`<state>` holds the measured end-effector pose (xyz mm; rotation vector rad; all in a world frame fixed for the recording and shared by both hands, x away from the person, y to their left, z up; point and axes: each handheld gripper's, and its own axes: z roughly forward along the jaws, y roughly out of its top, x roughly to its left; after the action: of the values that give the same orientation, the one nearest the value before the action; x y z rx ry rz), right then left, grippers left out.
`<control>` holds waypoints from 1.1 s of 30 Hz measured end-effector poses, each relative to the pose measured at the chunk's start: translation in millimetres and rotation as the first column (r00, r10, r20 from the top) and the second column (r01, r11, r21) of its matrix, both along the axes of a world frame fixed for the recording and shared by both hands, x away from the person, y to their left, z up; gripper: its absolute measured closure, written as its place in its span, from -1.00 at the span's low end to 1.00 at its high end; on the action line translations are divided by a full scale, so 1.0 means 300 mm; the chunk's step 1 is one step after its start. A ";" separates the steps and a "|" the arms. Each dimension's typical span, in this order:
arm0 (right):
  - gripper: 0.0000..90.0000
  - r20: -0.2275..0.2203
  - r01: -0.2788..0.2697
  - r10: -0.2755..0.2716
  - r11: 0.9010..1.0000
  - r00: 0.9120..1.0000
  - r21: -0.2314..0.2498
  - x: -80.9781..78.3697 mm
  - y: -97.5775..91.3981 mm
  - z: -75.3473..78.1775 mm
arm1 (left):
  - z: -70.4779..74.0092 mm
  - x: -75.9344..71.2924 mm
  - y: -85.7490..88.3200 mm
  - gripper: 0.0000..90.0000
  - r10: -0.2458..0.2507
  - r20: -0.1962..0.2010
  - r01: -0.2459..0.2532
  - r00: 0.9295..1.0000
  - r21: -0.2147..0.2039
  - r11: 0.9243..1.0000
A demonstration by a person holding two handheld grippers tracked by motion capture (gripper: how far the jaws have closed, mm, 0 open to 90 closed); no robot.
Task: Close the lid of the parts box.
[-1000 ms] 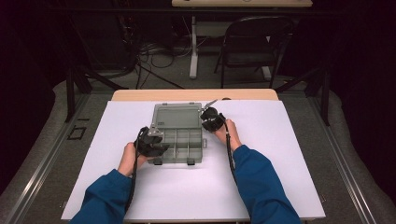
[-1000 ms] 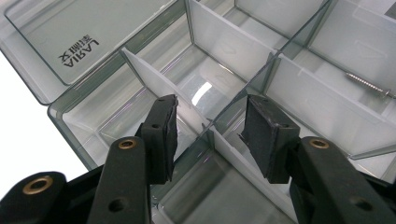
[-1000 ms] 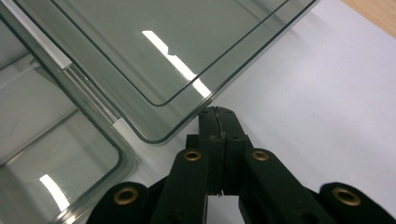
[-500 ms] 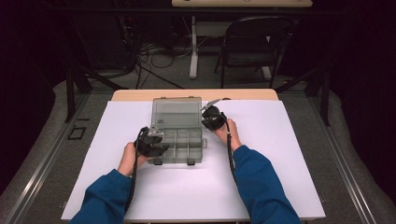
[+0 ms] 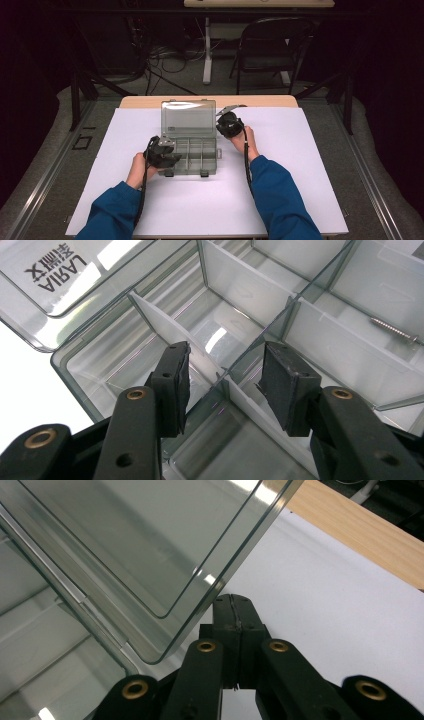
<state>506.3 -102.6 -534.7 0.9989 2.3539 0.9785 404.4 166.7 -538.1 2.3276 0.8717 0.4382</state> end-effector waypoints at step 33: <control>1.00 0.118 -0.015 0.007 0.998 0.993 0.066 -0.037 -0.014 0.082 | 0.000 -0.001 -0.002 0.22 0.006 -0.001 -0.006 1.000 0.001 1.000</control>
<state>495.3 -107.0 -510.0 0.9279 2.2458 1.0963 404.2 166.2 -538.0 2.3267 0.8788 0.4402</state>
